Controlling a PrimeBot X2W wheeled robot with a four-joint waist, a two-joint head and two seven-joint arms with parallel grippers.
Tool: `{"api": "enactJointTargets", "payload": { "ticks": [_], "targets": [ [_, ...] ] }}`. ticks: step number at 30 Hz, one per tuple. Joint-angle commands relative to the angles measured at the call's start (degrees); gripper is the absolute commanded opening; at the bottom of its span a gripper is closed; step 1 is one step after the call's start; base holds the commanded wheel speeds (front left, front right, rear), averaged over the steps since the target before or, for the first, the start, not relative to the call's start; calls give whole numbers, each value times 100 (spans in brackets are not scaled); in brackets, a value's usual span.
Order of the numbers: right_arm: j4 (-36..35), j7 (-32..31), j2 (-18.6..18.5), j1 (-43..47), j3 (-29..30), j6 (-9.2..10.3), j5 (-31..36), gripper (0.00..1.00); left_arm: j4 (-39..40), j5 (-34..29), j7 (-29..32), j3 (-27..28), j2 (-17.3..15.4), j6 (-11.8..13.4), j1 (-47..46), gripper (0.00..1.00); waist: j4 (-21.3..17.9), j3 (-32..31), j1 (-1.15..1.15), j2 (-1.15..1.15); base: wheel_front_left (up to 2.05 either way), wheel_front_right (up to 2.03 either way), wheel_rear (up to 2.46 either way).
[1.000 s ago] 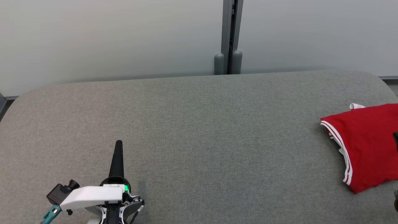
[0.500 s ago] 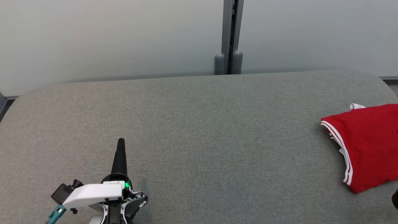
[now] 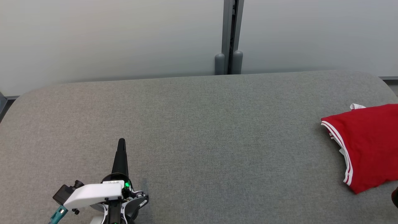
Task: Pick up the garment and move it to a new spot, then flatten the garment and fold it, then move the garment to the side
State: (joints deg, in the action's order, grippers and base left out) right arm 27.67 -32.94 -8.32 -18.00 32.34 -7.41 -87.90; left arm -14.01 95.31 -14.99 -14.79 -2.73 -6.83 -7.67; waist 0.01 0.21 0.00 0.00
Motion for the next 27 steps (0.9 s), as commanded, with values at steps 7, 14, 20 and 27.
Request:
{"api": "enactJointTargets", "payload": {
  "ticks": [7, 14, 20, 27],
  "targets": [
    [6, -15, -53, -13, -19, -13, -48, 0, -14, -12, -7, 2, -13, -30, -124, 0, 0, 0, 0, 0, 0, 0, 0],
    [6, -9, -56, -9, -26, -14, -58, 0, -14, -12, -7, 2, -13, -30, -124, 0, 0, 0, 0, 0, 0, 0, 0],
    [6, 0, -59, -5, -32, -14, -56, 0, -14, -12, -7, 2, -13, -30, -124, 0, 0, 0, 0, 0, 0, 0, 0],
    [6, 6, -61, -2, -39, -14, -60, 0, -14, -12, -7, 2, -13, -31, -124, 0, 0, 0, 0, 0, 0, 0, 0]
  ]
}}
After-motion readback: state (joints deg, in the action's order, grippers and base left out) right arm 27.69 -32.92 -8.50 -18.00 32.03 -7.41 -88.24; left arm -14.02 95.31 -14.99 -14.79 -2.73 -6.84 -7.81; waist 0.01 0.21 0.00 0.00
